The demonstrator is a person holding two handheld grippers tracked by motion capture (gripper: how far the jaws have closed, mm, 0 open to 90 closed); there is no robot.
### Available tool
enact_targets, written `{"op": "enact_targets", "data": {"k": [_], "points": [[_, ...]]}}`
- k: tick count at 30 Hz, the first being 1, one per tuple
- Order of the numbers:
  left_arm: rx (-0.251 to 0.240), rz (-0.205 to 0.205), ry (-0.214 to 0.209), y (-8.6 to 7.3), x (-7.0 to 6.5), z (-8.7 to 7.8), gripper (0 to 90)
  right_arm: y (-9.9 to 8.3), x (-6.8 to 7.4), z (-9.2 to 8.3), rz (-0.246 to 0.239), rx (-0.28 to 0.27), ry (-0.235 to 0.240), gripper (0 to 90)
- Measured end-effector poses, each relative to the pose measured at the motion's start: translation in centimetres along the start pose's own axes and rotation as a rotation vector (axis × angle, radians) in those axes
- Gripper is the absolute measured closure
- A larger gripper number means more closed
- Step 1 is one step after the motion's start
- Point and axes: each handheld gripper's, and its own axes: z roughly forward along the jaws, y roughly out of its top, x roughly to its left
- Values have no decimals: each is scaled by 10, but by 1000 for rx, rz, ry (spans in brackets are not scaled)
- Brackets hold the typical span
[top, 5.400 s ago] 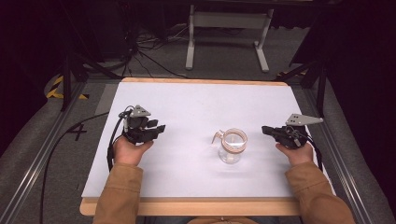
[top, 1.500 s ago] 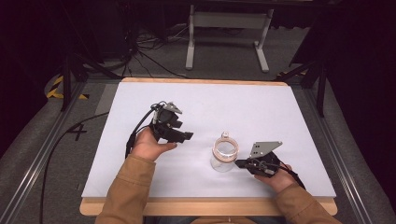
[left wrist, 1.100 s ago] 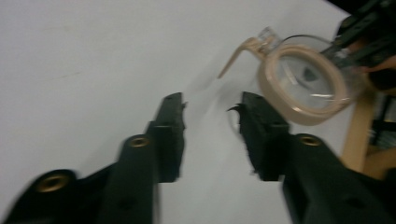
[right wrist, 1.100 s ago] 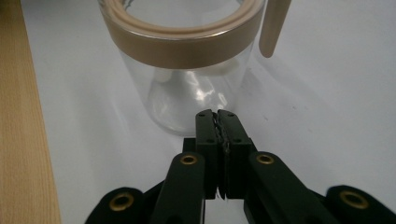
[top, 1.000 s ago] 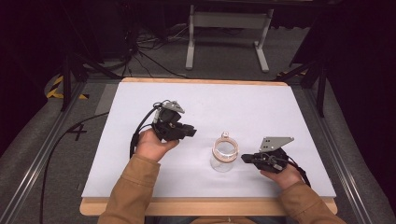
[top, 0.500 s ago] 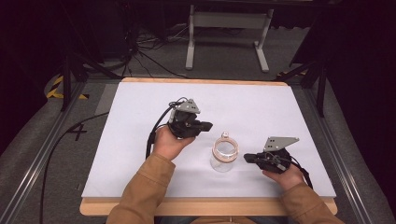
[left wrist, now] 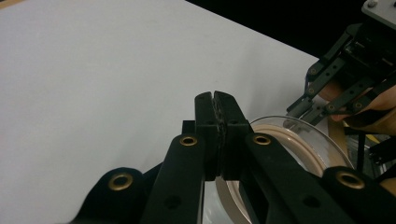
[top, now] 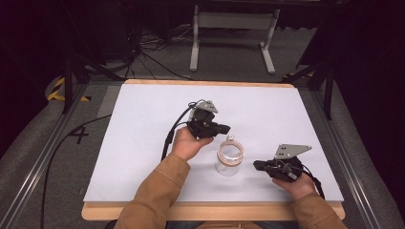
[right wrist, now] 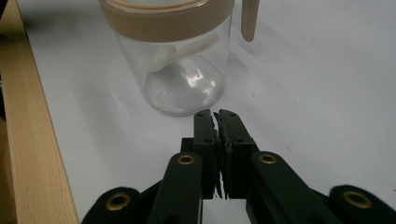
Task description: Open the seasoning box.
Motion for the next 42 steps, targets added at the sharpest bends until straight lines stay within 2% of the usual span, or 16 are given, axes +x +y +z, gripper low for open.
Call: {"op": "enact_targets", "data": {"k": [7,14,23,28,34,38,42], "points": [[11,-14,-25,0,2,10,865,-1,4,2,-11,6,8,865],[16,-29,-29,-1,4,12,867,3,7,3,-16,-5,17,862],[18,-31,-47,-2,6,12,862,19,21,3,-24,-67,85,869],[16,-23,-50,-2,7,12,862,24,26,7,-29,-73,101,876],[14,-36,-59,-2,8,13,863,29,30,9,-28,-82,118,885],[26,-20,-51,-1,8,12,862,30,31,10,-24,-91,123,887],[16,-22,-47,-1,7,13,862,31,31,11,-18,-95,129,888]]}}
